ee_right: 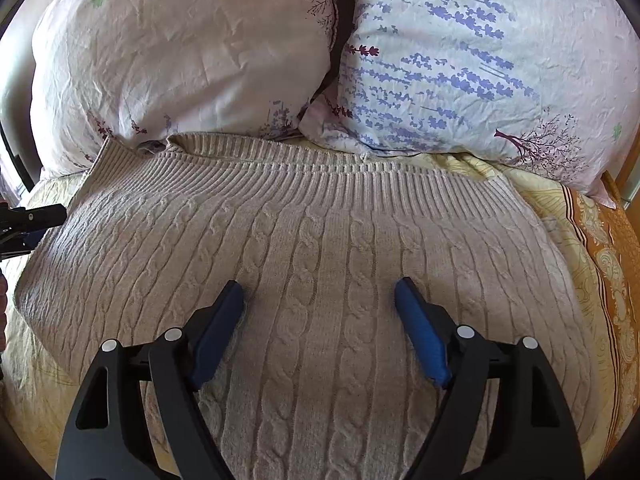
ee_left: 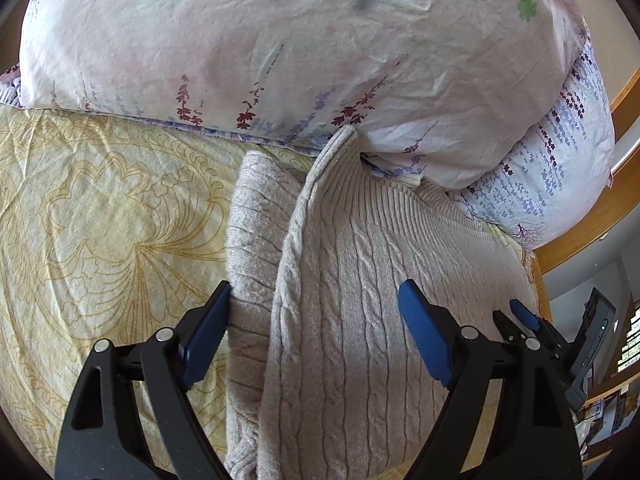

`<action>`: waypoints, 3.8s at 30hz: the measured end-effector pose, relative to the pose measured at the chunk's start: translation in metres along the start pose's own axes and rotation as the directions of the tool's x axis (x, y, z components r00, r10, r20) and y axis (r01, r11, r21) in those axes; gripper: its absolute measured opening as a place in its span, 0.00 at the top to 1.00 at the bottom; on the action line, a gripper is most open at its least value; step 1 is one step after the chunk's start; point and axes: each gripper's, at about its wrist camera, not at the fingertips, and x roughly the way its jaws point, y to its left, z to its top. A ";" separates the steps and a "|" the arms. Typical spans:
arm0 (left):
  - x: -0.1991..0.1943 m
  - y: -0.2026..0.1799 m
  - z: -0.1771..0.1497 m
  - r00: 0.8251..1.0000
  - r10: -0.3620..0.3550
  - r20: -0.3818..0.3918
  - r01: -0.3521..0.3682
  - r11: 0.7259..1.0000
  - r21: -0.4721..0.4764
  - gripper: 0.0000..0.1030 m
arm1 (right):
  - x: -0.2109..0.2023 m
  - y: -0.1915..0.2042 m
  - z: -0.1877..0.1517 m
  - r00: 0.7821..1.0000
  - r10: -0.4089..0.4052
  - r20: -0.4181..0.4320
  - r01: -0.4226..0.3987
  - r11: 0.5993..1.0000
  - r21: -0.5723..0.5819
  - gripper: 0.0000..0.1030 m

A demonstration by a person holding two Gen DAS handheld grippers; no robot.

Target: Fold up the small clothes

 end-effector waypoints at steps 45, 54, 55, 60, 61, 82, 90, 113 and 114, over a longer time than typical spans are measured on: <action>-0.017 -0.022 0.013 0.913 -0.405 0.049 0.404 0.878 -0.257 0.81 | -0.008 -0.004 0.001 0.998 0.065 0.004 -0.065 0.997 0.043 0.02; -0.001 -0.098 0.016 0.821 -0.564 0.083 0.563 0.779 -0.275 0.81 | -0.049 -0.082 0.006 0.961 0.217 0.169 -0.263 0.906 0.333 0.01; 0.004 -0.109 0.017 0.811 -0.580 0.076 0.577 0.770 -0.271 0.81 | -0.052 -0.094 0.006 0.958 0.218 0.185 -0.272 0.892 0.361 0.01; 0.039 -0.165 0.012 0.760 -0.649 0.032 0.632 0.726 -0.271 0.81 | -0.057 -0.151 0.001 0.949 0.213 0.233 -0.303 0.820 0.485 0.01; 0.047 -0.175 0.011 0.751 -0.660 0.022 0.639 0.718 -0.275 0.81 | -0.057 -0.161 -0.001 0.944 0.226 0.239 -0.321 0.795 0.515 0.01; 0.124 -0.252 -0.019 0.637 -0.764 -0.101 0.693 0.625 -0.361 0.40 | -0.040 -0.230 -0.023 0.882 0.370 0.291 -0.465 0.588 0.662 0.01; 0.036 -0.234 -0.050 0.905 -0.415 -0.098 0.426 0.885 0.186 0.29 | -0.042 -0.235 -0.026 0.878 0.374 0.300 -0.476 0.609 0.634 0.22; 0.035 -0.227 -0.097 0.958 0.191 0.215 -0.278 0.808 0.520 0.02 | -0.017 -0.198 -0.010 0.958 0.229 0.171 -0.284 0.831 0.478 0.78; 0.035 -0.228 -0.097 0.956 0.196 0.218 -0.284 0.804 0.523 0.02 | -0.019 -0.195 -0.009 0.961 0.215 0.174 -0.272 0.846 0.459 0.79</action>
